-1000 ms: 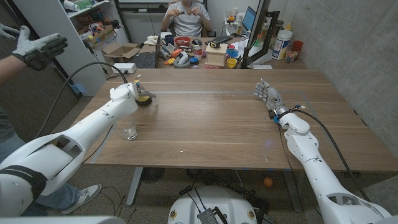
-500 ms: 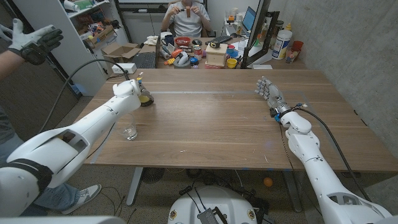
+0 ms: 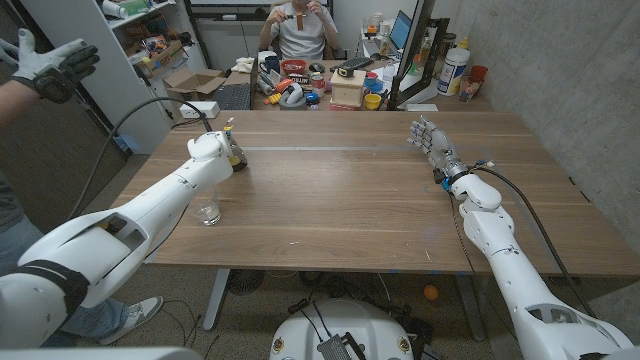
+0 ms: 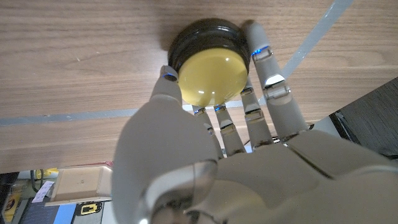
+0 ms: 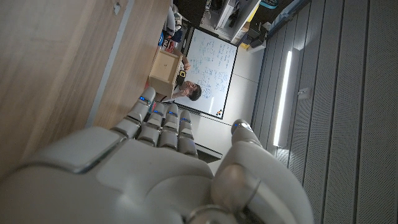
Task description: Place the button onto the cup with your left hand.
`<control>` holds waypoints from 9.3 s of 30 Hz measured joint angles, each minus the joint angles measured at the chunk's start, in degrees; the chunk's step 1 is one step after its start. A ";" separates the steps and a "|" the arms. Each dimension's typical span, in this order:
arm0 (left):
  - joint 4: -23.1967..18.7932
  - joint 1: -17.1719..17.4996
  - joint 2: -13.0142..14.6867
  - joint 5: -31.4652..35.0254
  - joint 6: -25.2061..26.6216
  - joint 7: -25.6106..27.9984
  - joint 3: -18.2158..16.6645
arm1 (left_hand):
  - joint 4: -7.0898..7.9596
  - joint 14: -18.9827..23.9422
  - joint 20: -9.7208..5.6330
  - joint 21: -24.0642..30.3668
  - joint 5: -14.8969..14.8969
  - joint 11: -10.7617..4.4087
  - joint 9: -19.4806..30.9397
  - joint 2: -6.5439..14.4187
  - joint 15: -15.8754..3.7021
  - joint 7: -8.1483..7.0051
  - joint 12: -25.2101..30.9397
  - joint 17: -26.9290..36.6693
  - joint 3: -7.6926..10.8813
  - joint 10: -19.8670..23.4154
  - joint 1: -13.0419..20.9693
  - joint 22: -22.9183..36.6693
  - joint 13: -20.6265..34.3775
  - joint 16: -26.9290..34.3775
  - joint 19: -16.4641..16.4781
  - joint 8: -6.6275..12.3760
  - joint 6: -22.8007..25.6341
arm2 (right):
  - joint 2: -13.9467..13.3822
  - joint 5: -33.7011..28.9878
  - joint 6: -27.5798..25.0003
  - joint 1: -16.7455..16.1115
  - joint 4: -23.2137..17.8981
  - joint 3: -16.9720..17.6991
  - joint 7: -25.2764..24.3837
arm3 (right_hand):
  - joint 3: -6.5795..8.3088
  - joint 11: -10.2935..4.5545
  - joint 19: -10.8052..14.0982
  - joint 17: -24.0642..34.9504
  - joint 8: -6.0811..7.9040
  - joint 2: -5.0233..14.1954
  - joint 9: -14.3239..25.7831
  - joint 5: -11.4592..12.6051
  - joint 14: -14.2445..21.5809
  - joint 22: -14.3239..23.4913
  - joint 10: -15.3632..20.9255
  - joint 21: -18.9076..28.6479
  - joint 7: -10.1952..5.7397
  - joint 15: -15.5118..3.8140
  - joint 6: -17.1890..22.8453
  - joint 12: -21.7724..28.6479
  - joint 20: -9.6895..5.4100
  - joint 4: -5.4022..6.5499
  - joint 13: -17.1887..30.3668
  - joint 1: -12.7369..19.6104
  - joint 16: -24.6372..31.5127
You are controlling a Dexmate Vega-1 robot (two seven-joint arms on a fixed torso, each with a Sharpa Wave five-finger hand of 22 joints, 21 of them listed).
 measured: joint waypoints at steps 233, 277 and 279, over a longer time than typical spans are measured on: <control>-56.58 64.88 19.93 -11.37 -16.18 -10.84 -62.15 | 0.18 3.59 2.06 -4.64 0.07 0.32 -0.82 0.47 3.21 3.82 -1.18 5.73 2.82 3.56 0.74 0.72 4.54 -2.57 -6.39 0.44 3.36 | 0.93 -5.36 -5.95 -11.56 -22.04 -8.04 -16.43 | -0.29 0.00 4.31 0.00 0.00 0.45 0.00 0.00 1.04 0.28 0.00 -3.74 0.00 0.01 0.00 0.00 0.40 -0.67 0.00 -1.05 -0.23; -59.54 68.29 18.61 -12.53 -13.50 -12.23 -64.79 | 5.35 -2.58 4.34 -5.10 -1.27 7.78 0.53 1.20 4.43 6.71 -7.33 4.52 1.31 -9.89 -6.11 0.96 5.27 -4.90 -12.17 -8.33 -17.83 | 0.89 -4.60 -6.75 -11.75 -21.17 -8.13 -14.65 | -0.37 0.31 4.81 0.00 0.44 0.45 0.00 0.00 1.03 0.27 0.31 -4.49 -0.32 0.00 0.33 0.00 0.50 -0.72 0.00 -1.05 -0.24; -59.60 68.37 18.46 -12.59 -13.50 -12.24 -64.98 | 5.63 -3.25 4.40 -5.10 -1.27 8.08 0.55 1.22 4.68 6.99 -7.33 4.43 1.02 -10.46 -7.00 0.96 5.50 -4.90 -12.49 -8.58 -18.49 | 0.87 -4.60 -6.92 -11.69 -21.26 -8.18 -14.60 | -0.37 0.31 4.81 0.00 0.44 0.45 0.00 0.00 1.03 0.28 0.31 -4.49 -0.32 0.00 0.33 0.00 0.50 -0.72 0.00 -1.05 -0.24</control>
